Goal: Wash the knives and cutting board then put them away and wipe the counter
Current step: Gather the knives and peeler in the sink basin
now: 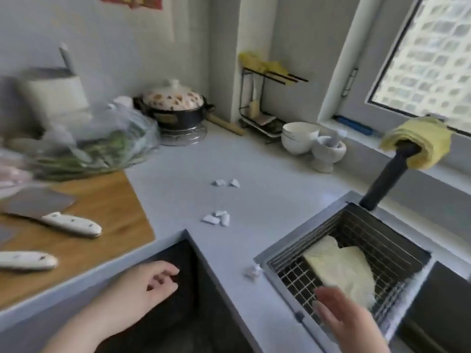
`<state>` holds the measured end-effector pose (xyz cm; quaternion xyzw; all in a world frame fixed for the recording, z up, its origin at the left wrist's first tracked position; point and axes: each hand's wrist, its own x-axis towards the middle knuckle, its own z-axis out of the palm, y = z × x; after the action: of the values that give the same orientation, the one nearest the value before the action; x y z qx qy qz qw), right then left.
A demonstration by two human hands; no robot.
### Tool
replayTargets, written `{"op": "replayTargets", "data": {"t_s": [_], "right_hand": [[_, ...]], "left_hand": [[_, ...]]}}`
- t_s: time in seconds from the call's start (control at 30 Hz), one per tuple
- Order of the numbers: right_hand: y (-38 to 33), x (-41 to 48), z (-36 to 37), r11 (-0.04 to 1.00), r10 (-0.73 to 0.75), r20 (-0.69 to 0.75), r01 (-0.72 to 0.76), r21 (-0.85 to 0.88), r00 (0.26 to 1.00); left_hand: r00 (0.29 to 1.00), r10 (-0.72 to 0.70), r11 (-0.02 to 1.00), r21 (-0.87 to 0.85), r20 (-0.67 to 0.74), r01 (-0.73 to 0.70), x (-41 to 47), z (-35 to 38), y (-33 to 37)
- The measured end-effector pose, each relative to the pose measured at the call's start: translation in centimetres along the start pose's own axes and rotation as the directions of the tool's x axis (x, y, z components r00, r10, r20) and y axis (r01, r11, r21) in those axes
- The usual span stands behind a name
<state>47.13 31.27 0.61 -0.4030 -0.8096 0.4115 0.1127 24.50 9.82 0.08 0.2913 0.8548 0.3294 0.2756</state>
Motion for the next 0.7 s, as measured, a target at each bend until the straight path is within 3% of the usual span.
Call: {"op": "replayTargets", "data": {"t_s": [0.17, 0.33, 0.47, 0.6, 0.7], "right_hand": [[-9.2, 4.0, 11.4, 0.973, -0.196, 0.146, 0.21, -0.091, 0.97], [-18.4, 6.1, 21.6, 0.903, -0.335, 0.342, 0.403, -0.151, 0.878], [-23.2, 7.0, 27.5, 0.814, -0.433, 0.393, 0.54, -0.215, 0.811], [-25.8, 7.7, 31.0, 0.728, -0.454, 0.422, 0.6, -0.333, 0.785], [-26.6, 8.3, 33.1, 0.681, -0.408, 0.48, 0.609, -0.407, 0.777]], "left_hand": [[0.962, -0.092, 0.994, 0.041, -0.256, 0.106, -2.4, -10.6, -10.2], [0.779, -0.177, 0.969, 0.031, -0.601, 0.244, -4.6, -17.0, -17.5], [0.708, -0.207, 0.949, 0.038, -0.676, 0.314, -4.5, -18.4, -19.7], [0.806, -0.107, 0.973, 0.104, -0.582, 0.205, -4.0, -17.4, -19.6], [0.925, -0.055, 0.964, 0.222, -0.376, 0.148, -2.8, -16.4, -19.0]]}}
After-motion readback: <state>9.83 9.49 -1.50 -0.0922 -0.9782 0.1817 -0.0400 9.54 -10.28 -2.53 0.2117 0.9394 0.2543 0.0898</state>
